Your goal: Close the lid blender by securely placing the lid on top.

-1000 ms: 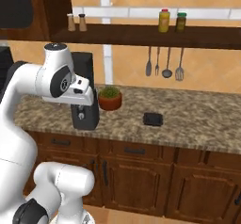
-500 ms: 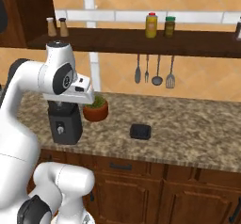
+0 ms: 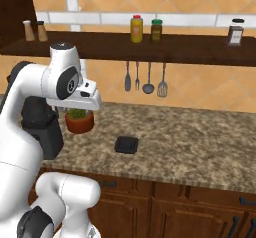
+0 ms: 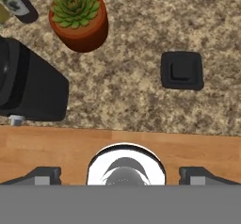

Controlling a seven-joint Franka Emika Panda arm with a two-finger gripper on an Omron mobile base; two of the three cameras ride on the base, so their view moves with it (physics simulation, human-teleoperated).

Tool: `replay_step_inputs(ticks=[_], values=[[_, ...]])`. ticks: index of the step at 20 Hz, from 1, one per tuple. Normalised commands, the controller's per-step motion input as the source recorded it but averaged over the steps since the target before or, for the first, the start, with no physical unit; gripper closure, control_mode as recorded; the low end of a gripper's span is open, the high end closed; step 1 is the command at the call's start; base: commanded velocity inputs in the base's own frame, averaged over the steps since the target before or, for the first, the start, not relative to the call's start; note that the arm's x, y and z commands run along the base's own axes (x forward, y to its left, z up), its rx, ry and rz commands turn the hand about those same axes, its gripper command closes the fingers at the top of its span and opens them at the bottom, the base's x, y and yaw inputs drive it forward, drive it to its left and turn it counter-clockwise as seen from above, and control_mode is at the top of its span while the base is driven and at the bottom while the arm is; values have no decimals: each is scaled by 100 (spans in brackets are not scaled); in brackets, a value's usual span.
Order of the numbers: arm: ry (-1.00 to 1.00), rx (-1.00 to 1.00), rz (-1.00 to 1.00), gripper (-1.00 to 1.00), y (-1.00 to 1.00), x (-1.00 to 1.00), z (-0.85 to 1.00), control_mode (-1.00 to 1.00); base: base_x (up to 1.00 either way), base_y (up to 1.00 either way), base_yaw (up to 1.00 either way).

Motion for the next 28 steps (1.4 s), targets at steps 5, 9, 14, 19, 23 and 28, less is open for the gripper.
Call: replay_step_inputs(ticks=[5, 9, 14, 19, 23, 28], values=[[0, 0, 0, -100, 0, 0, 0, 100, 44, 0, 0], [0, 0, 0, -100, 0, 0, 0, 100, 52, -2, 0], [0, 0, 0, -100, 0, 0, 0, 100, 37, -21, 0], [1, 0, 0, -100, -89, 12, -52, -100, 0, 0, 0], [15, -3, 0, -100, -80, 24, -93, -100, 0, 0, 0], [18, 0, 0, -100, -48, 29, -87, -100, 0, 0, 0]])
